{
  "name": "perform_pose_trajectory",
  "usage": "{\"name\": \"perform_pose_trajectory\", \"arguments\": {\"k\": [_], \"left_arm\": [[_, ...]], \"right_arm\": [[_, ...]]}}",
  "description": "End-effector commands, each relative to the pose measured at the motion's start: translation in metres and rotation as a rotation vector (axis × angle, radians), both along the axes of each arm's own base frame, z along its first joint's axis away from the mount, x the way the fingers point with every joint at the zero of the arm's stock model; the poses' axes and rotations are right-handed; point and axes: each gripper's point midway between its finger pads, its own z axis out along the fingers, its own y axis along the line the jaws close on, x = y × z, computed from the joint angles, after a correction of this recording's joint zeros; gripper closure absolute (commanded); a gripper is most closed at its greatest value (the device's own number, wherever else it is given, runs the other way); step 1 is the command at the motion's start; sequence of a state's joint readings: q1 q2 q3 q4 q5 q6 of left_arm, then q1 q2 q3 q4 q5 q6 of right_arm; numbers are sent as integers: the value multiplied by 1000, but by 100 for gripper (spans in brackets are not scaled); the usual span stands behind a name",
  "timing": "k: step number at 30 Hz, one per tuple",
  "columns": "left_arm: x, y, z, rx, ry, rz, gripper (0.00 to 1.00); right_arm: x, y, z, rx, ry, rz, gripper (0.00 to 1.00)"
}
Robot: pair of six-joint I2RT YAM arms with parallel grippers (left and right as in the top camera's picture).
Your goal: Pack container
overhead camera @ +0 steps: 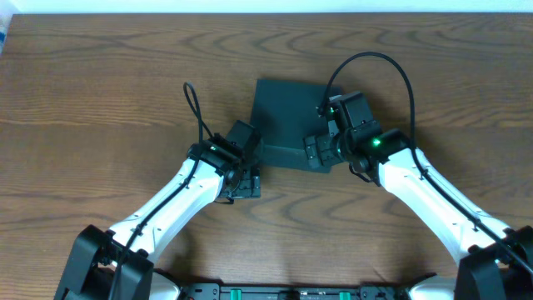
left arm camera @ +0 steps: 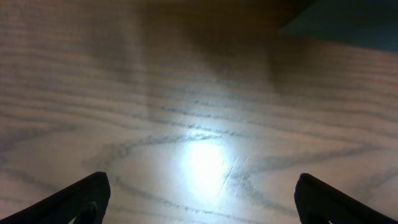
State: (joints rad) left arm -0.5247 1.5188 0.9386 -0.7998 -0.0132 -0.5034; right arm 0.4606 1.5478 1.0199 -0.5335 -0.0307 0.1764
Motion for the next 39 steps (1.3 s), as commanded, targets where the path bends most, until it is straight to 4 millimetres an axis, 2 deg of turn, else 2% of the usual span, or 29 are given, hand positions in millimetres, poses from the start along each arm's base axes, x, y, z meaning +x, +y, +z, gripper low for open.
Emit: {"name": "perform_pose_trajectory", "arguments": {"k": [1,14,19,28,32,39], "left_arm": [[5,6,-1,37,-28,39,5],[16,7,1,48,-79,56,5],[22,7,2,51,-104,57,5],[47,2,5,42,-207,71,4],[48,1,-3,51,-195,65,4],[47,2,-29,84,-142,62,4]], "right_arm": [[0,-3,-4,-21,5,-19,1],[0,-9,-30,-80,57,-33,1],[1,-8,-30,-72,55,-47,1],[1,-8,-30,-73,56,-46,1],[1,-8,-30,-73,56,-46,1],[1,-8,-30,-73,56,-46,1]]}}
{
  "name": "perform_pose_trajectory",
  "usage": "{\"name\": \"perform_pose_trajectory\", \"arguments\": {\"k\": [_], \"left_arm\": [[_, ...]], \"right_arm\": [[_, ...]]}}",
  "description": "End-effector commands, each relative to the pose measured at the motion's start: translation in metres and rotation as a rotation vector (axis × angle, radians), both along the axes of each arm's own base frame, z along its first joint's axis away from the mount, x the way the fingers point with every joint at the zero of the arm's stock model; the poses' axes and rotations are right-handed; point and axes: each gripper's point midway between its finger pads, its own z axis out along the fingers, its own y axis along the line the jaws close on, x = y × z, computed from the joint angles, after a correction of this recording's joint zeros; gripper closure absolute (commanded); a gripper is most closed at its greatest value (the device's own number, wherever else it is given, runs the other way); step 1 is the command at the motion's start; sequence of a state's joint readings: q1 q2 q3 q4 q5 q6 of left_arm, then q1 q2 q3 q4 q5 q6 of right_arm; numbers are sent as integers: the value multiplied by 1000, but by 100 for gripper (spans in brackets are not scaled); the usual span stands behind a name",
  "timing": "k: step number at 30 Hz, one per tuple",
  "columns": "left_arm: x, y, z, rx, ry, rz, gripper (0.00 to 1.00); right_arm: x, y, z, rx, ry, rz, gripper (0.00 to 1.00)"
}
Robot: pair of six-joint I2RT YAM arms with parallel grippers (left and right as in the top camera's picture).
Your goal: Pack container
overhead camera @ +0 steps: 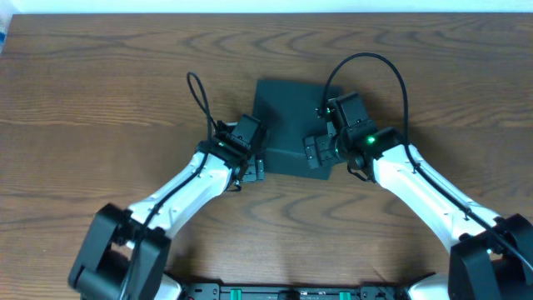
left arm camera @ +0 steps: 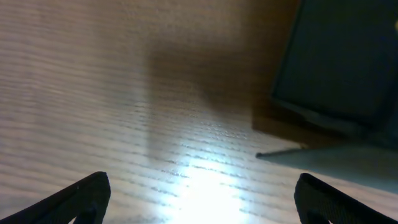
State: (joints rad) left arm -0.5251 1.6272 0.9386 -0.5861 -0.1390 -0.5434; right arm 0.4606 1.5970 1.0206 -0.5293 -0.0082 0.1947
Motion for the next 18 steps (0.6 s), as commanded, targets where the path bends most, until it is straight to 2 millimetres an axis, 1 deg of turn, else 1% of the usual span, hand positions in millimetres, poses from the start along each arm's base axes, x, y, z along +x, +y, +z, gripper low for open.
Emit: {"name": "perform_pose_trajectory", "arguments": {"k": [1,6,12,18], "left_arm": [[0,4,-13,37,16,6,5],[9,-1,-18,23,-8,7,5],[24,-9,-15,-10,-70,-3,5],[24,-10,-15,-13,-68,-7,5]], "right_arm": [[-1,-5,-13,-43,21,-19,1],[-1,-5,-13,-43,21,-19,1],[-1,-5,-13,-43,21,-19,1],[-1,-5,-13,-44,24,-19,1]]}}
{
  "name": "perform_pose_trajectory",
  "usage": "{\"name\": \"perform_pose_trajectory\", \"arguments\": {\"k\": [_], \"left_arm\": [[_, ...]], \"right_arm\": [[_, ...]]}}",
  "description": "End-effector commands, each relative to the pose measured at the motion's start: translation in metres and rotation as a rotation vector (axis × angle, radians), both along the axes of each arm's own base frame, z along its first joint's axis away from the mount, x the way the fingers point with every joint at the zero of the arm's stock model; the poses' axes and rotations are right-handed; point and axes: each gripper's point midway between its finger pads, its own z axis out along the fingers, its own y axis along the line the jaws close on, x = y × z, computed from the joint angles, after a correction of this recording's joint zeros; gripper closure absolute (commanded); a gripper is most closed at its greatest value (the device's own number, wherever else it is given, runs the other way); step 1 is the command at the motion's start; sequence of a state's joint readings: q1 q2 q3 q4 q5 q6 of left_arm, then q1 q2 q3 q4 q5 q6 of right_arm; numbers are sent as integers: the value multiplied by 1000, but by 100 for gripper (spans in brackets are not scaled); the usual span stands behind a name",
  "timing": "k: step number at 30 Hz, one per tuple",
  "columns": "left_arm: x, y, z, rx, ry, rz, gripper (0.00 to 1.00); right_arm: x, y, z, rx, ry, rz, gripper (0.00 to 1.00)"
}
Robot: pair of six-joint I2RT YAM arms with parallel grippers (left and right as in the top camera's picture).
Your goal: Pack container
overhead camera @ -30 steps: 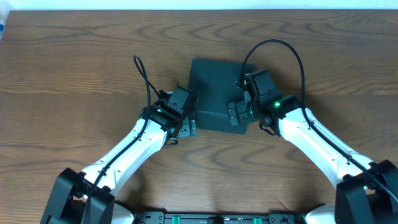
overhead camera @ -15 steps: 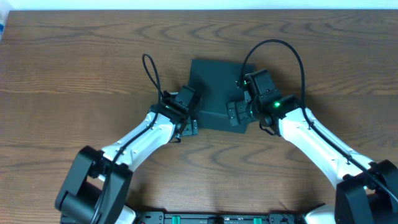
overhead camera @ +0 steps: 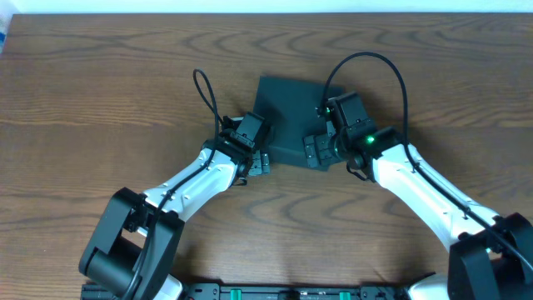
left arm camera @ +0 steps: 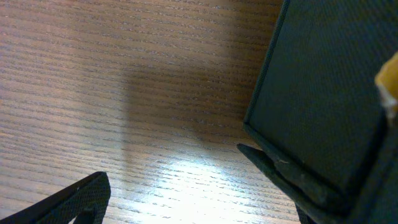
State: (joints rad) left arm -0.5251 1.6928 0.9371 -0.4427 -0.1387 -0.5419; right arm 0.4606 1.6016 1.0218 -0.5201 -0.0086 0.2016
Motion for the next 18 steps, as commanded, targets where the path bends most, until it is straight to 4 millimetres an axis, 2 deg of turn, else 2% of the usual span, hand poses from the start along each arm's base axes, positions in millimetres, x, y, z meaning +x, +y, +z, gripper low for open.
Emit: {"name": "perform_pose_trajectory", "arguments": {"k": [1,4,8,12,15,18], "left_arm": [[1,3,-3,25,-3,-5,5],[0,0,-4,7,3,-10,5],[-12,-19,-7,-97,72,-46,4],[-18,-29,-7,-148,101,-66,4],[-18,-29,-7,-133,94,-73,5],[-13,-19,-7,-61,56,-51,4]], "right_arm": [[-3,-6,-13,-50,28,-13,1],[-3,-6,-13,-50,28,-13,1],[-3,-6,-13,-50,28,-13,1],[-3,-6,-13,-50,27,-13,1],[-3,-6,-13,-50,27,-13,1],[-3,-6,-13,-50,27,-13,1]]}}
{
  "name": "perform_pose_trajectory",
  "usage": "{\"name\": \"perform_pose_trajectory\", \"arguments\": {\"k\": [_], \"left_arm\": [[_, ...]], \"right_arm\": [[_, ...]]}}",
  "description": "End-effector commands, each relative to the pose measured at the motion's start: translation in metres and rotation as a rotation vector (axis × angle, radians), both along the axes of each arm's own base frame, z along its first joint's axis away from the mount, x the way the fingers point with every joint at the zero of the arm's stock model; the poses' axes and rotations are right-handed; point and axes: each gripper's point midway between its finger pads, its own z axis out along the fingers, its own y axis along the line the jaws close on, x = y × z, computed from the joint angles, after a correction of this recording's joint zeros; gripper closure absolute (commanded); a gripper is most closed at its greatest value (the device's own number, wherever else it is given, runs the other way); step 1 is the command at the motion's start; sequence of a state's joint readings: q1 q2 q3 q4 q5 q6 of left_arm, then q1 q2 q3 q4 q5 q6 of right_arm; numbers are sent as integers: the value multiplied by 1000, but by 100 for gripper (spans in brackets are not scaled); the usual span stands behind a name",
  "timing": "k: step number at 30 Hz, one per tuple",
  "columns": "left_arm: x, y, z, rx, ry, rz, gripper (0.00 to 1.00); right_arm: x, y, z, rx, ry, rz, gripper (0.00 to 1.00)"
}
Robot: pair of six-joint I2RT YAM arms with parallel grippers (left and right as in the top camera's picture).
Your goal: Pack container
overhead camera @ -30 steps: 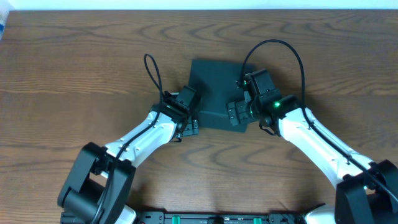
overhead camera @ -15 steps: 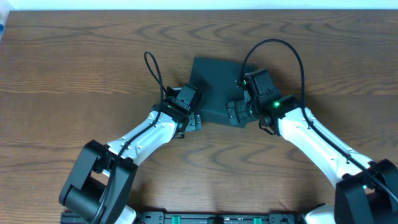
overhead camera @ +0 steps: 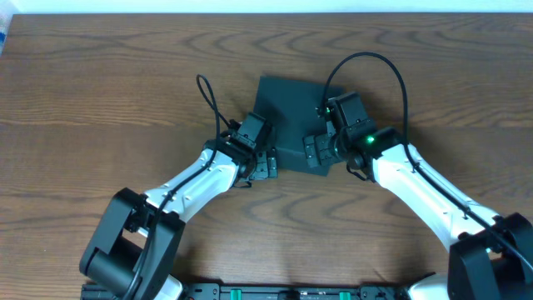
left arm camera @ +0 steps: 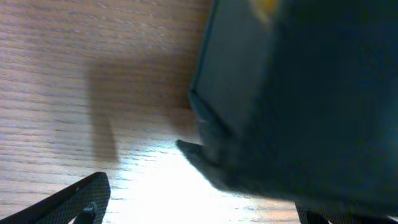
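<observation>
A dark green container [overhead camera: 287,117] lies lid-up in the middle of the table. My left gripper [overhead camera: 265,164] is low at its front-left corner. The left wrist view is blurred: the container [left arm camera: 298,93] fills the upper right, and its lower corner reaches between the widely parted fingers [left arm camera: 87,196] of the open left gripper [left arm camera: 199,202]. A small yellow patch [left arm camera: 264,5] shows at the top edge. My right gripper [overhead camera: 316,152] rests at the container's front-right edge; whether its jaws are parted or closed does not show from above.
The brown wooden table [overhead camera: 100,100] runs out to every side. A black cable [overhead camera: 208,100] loops up from the left arm, and a larger one [overhead camera: 366,60] arches over the right arm. A white strip borders the far edge.
My left gripper has shifted a little to the right, closer against the container's front-left corner, which now fills much more of the left wrist view. The right arm has not moved.
My left gripper first stood open over bare wood, to the front left of the container. Then it was nearer, with the container's edge in its view. At each later moment it was closer still, and now the corner lies between its fingers. The right gripper stayed at the front-right edge.
</observation>
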State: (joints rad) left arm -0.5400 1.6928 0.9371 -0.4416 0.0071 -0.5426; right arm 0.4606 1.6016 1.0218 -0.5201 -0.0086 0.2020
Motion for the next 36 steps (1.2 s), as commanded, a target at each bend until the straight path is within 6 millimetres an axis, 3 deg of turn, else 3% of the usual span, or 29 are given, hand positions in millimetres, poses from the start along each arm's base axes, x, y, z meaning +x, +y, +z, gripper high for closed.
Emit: {"name": "perform_pose_trajectory", "arguments": {"k": [1,5,8,21,26,29,33,36], "left_arm": [[3,13,-3,92,-29,14,4],[10,38,0,227,-86,50,4],[12,44,1,262,-97,52,4],[35,35,1,236,-198,55,5],[33,35,3,233,-189,51,4],[30,37,16,234,-188,51,4],[33,40,53,225,-261,37,4],[35,54,71,268,-310,71,4]], "right_arm": [[-3,-6,-13,-50,27,-13,1],[-3,-6,-13,-51,27,-13,1],[-3,-6,-13,-51,26,-14,1],[3,-10,-11,-72,-1,-28,1],[3,-10,-11,-71,-1,-28,1],[3,-10,-11,-71,-1,-28,1],[3,-10,-11,-70,-1,-28,1],[3,-10,-11,-70,-1,-28,1]]}}
